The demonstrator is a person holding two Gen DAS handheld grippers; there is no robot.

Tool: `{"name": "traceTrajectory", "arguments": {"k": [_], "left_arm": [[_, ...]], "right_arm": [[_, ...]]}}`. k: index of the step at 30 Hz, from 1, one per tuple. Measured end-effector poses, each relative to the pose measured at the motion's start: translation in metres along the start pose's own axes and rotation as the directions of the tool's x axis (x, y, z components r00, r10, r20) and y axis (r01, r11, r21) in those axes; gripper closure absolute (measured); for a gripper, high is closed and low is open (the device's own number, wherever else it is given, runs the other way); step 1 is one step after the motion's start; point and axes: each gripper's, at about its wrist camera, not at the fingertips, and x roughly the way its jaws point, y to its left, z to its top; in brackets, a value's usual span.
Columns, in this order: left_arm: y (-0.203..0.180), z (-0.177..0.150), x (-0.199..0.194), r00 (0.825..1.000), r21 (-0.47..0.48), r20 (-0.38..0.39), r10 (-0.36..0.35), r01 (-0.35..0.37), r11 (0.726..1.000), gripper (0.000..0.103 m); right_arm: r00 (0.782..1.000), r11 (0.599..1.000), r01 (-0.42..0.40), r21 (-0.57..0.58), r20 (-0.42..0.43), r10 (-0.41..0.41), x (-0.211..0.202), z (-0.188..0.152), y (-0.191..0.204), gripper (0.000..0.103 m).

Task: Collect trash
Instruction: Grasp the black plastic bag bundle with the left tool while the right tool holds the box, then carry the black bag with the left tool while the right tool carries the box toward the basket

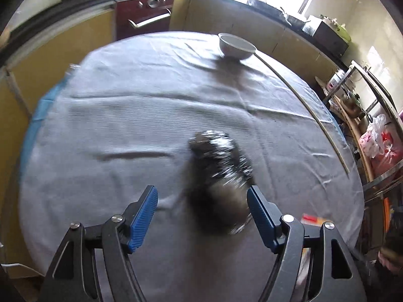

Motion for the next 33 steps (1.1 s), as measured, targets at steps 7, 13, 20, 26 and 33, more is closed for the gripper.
{"name": "traceTrajectory", "arguments": {"k": [7, 13, 20, 26, 33], "left_arm": [[-0.021, 0.002, 0.036, 0.999, -0.013, -0.05, -0.019, 0.018, 1.0, 0.047], [-0.018, -0.014, 0.029, 0.999, -0.004, -0.049, -0.01, 0.01, 1.0, 0.071], [-0.028, -0.04, -0.019, 0.999, 0.037, 0.035, 0.017, -0.018, 0.999, 0.071], [-0.031, -0.066, -0.061, 0.992, 0.085, 0.112, 0.057, -0.066, 0.994, 0.071], [-0.047, -0.094, -0.09, 0.992, 0.121, 0.126, 0.019, -0.034, 0.992, 0.071]], "right_arm": [[0.997, 0.998, -0.066, 0.006, 0.044, 0.065, -0.016, -0.005, -0.013, 0.048], [0.992, 0.994, -0.1, 0.031, 0.074, 0.098, -0.027, -0.008, -0.024, 0.049], [0.987, 0.99, -0.12, 0.072, 0.115, 0.111, -0.044, -0.015, -0.038, 0.048], [0.983, 0.99, -0.116, 0.081, 0.151, 0.103, -0.065, -0.027, -0.046, 0.048], [0.975, 0.983, -0.139, 0.116, 0.192, 0.115, -0.089, -0.041, -0.061, 0.049]]}}
